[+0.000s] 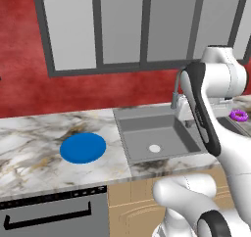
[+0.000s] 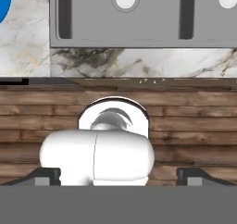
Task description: Place the pastries on the plates.
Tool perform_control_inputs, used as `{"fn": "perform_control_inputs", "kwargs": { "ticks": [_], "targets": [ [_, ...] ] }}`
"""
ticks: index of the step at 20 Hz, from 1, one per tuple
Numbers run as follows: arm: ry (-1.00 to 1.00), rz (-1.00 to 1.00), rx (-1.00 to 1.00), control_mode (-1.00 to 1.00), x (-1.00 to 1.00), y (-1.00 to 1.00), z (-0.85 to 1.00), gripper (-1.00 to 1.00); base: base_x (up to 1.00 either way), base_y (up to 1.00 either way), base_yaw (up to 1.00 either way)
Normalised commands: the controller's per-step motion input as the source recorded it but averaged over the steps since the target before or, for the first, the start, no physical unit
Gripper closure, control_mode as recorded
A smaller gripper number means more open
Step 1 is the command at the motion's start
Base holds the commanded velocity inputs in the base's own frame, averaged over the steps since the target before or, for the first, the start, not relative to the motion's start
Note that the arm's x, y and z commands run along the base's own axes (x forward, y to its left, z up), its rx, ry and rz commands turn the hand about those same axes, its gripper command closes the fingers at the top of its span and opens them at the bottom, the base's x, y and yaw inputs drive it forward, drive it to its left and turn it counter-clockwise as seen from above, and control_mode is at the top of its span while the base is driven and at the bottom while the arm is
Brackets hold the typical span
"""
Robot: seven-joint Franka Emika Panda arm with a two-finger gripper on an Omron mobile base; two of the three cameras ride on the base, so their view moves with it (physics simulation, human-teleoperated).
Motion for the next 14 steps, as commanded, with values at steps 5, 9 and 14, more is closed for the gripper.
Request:
{"fn": "perform_control_inputs", "kwargs": {
  "ticks": [5,9,14],
  "targets": [
    [0.00,0.00,0.00,-1.00,-0.47,-0.01,-0.04,-1.00,0.00,0.00,0.00],
    [0.00,0.00,0.00,-1.00,-0.24,0.00,0.00,-1.00,0.00,0.00,0.00],
    [0.00,0.00,0.00,-1.00,0.00,0.00,0.00,-1.00,0.00,0.00,0.00]
  ]
}}
